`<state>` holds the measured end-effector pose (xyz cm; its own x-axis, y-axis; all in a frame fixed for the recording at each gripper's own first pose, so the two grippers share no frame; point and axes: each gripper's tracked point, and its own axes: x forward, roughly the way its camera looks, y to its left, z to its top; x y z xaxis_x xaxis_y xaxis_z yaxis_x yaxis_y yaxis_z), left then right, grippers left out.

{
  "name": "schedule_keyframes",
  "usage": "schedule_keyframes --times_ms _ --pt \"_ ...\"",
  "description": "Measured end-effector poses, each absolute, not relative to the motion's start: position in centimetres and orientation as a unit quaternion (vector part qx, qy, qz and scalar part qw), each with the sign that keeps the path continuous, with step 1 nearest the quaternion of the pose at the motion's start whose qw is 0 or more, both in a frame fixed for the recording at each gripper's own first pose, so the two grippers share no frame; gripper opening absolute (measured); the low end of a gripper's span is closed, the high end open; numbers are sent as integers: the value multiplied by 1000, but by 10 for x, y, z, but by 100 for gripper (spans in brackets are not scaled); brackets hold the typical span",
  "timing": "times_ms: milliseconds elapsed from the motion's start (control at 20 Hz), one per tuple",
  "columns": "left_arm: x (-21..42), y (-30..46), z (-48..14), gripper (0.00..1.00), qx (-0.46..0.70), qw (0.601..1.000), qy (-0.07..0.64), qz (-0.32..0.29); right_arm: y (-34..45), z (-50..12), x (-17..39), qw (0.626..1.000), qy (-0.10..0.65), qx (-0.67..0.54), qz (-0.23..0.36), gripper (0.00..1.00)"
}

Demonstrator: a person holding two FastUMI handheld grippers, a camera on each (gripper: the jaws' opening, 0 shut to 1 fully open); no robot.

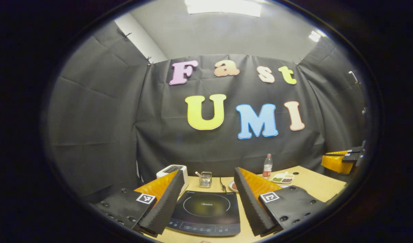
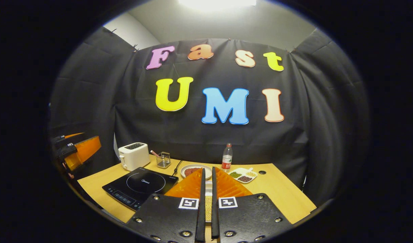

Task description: First push the handle of the pot to place it horizontally, then grasp the pot with both hands and set it on the induction cooktop.

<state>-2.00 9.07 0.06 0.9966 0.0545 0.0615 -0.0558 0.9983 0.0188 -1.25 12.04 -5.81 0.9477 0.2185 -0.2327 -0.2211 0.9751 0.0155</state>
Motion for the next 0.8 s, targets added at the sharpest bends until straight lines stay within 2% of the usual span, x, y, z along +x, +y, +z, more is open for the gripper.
schedule_keyframes --times_ms 50,150,200,250,450,500,550,600,800 --pt "-19 95 -3 96 11 999 -32 26 126 -65 -14 985 128 -10 115 7" --pt "-18 102 -7 94 8 999 -31 21 132 -81 -17 981 151 -20 118 7" --pt "-18 103 -11 99 5 999 -26 20 137 -90 -20 978 165 -21 123 7" --pt "-18 106 -16 94 2 1000 -22 19 141 -97 -23 975 176 -24 129 7" --pt "-15 105 -22 99 2 1000 -18 17 147 -126 -35 962 218 -47 156 7" --pt "-14 103 -25 94 2 1000 -15 17 148 -134 -38 959 228 -47 164 7" --pt "-12 100 -27 97 1 1000 -12 17 147 -142 -40 954 239 -48 173 7" --pt "-11 97 -28 94 1 1000 -10 18 145 -151 -42 950 250 -50 178 7" --pt "-5 81 -34 97 0 1000 0 24 128 -186 -44 934 297 -58 190 7"
